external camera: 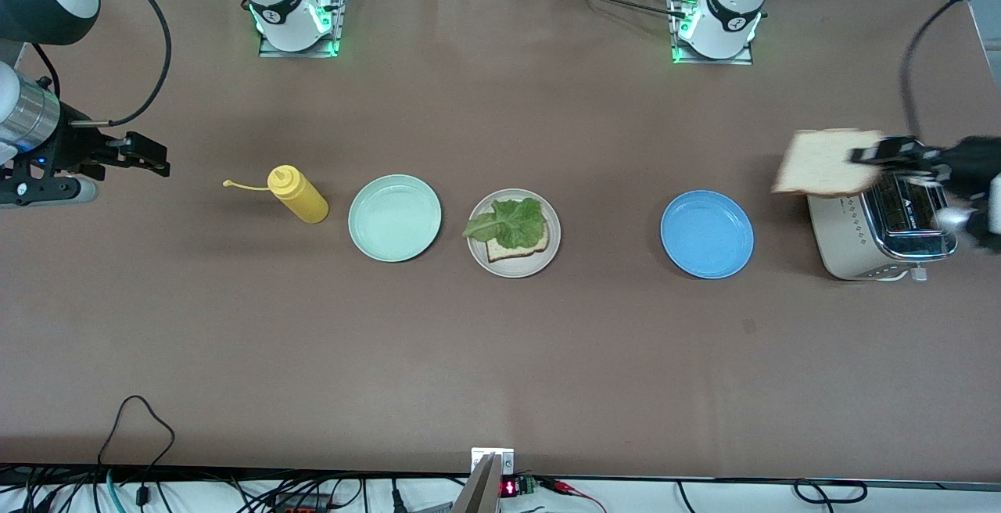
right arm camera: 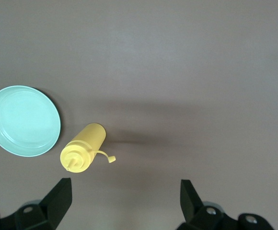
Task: Make sandwich in beige plate with both arms
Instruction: 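Grasp the second bread slice and lift it from the toaster, then lay the bread slice on top of the lettuce and open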
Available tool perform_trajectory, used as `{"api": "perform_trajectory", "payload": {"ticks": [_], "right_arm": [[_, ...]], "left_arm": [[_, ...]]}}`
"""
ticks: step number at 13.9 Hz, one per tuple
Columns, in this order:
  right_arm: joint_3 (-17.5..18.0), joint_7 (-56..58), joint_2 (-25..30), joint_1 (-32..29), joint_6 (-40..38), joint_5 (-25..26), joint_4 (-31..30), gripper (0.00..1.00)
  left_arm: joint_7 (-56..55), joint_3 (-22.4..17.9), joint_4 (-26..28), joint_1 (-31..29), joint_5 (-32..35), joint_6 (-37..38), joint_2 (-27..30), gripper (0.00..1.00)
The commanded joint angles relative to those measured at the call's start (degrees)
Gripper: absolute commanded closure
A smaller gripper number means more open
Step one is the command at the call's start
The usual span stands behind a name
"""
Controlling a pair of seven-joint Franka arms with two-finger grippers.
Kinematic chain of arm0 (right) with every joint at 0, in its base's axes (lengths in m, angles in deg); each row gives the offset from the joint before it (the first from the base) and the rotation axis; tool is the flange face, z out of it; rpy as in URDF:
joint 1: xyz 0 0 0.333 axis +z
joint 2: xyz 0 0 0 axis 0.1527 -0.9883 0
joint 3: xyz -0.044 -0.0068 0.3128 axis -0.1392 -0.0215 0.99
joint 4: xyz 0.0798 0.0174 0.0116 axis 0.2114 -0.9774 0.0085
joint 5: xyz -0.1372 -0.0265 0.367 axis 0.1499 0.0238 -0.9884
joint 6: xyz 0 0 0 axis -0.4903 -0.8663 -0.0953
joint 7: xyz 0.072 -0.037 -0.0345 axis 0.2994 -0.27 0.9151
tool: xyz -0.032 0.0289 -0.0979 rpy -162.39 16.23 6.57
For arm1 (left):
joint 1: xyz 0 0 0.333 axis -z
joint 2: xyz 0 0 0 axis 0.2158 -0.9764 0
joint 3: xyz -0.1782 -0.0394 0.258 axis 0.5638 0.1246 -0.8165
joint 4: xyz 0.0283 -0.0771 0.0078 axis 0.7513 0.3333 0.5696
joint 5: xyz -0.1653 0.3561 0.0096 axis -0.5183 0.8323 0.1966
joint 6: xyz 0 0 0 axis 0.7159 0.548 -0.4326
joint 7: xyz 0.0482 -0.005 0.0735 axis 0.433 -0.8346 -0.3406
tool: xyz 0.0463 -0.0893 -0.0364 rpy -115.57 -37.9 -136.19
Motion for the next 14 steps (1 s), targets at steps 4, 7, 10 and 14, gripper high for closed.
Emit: {"api": "perform_trajectory", "payload": {"ticks": [4,7,10,14], "right_arm": [[0.2,-0.7,-0.4,-1.0,-0.9,-1.0,1.1,0.00],[0.5,-0.7,-0.2,-0.6,-1.2,-1.0,1.1,0.00],[0.6,-0.9,-0.2,-0.8,-2.3,-1.1,1.0,0.00],[0.8,-1.9,0.0,-0.5,-2.9,-1.1,1.1,0.00]], "left_arm": [[-7.0,12.6,19.2,2.5,-5.4,-27.0,1.5,1.00],[-7.4,16.7,25.2,5.5,-10.6,-42.0,0.2,1.00],[-7.2,16.8,25.3,12.7,-13.8,-50.8,-5.5,1.00],[-6.7,16.8,24.8,16.7,-14.0,-62.1,-11.8,1.00]]}}
